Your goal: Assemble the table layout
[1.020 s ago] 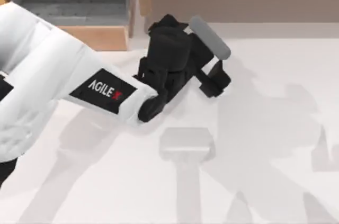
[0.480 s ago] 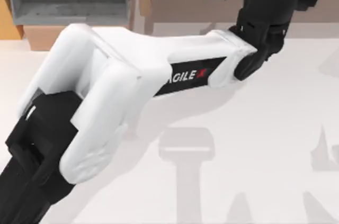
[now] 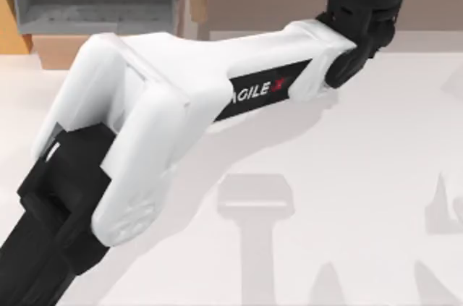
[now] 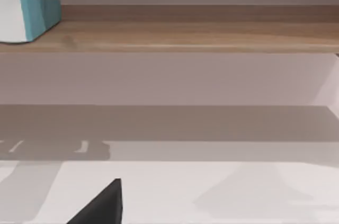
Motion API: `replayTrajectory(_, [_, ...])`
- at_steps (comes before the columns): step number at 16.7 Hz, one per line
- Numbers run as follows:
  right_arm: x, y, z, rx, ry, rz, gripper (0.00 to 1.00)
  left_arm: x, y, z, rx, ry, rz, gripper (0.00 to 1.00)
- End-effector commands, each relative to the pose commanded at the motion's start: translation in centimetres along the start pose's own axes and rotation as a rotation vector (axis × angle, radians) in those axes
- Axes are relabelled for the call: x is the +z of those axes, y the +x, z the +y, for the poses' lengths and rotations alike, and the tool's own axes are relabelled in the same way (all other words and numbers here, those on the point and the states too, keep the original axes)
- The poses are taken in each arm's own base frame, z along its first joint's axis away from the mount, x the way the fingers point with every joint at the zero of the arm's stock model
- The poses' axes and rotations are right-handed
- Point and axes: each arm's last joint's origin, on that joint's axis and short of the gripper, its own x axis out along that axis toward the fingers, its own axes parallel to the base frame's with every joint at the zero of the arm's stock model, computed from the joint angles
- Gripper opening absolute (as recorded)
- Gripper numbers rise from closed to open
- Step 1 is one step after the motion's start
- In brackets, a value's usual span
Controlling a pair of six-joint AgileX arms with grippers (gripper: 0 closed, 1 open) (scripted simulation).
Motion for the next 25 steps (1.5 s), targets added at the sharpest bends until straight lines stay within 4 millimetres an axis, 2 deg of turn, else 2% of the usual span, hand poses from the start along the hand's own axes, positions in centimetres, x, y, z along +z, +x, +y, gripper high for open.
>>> replayTrajectory(2, [0.0,0.0,0.0,0.000,0.000,0.000,1.00,0.2,-0.1,-0.1,-0.005,-0.002,-0.003,1.00])
replayTrajectory(9, [0.0,0.0,0.0,0.000,0.000,0.000,1.00,0.1,1.9,0.0,0.000,-0.001,-0.001,1.00])
replayTrajectory(13, [0.0,0.0,0.0,0.000,0.000,0.000,1.00,0.0,2.0,0.0,0.000,0.000,0.000,1.00])
replayTrajectory(25, [0.0,0.0,0.0,0.000,0.000,0.000,1.00,0.0,2.0,0.0,0.000,0.000,0.000,0.10])
